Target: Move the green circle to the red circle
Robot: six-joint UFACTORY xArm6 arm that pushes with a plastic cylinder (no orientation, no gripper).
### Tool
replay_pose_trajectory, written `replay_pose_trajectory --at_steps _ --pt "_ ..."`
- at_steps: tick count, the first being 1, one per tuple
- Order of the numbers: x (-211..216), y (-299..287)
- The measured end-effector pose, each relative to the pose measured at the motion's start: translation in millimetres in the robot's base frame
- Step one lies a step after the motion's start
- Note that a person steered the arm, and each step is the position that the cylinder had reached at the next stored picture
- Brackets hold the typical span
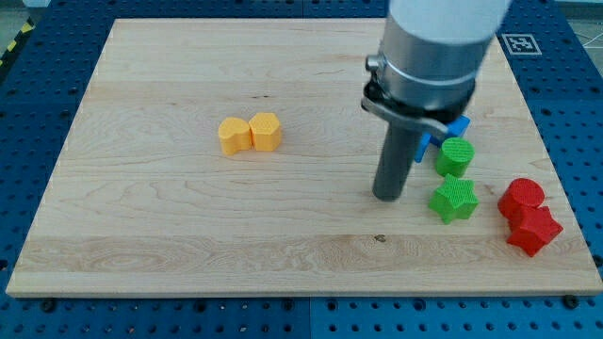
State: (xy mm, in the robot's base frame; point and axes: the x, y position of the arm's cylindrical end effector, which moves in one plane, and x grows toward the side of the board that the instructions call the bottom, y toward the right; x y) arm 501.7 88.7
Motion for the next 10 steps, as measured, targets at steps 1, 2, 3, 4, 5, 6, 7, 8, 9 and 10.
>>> replay_pose_trajectory --at_steps 1,2,3,4,5,6,7,8,9,10 --pt "-27.8 5.1" --pt "-37.9 22.6" --pt "-47.5 38.2" --pt "-49.3 47.9" --pt "-49.2 48.1" --pt "-49.2 58.2" --pt "-45.0 61.8" --pt "-33.2 55.4" --pt "-32.4 52.7" --pt "-30.5 62.6"
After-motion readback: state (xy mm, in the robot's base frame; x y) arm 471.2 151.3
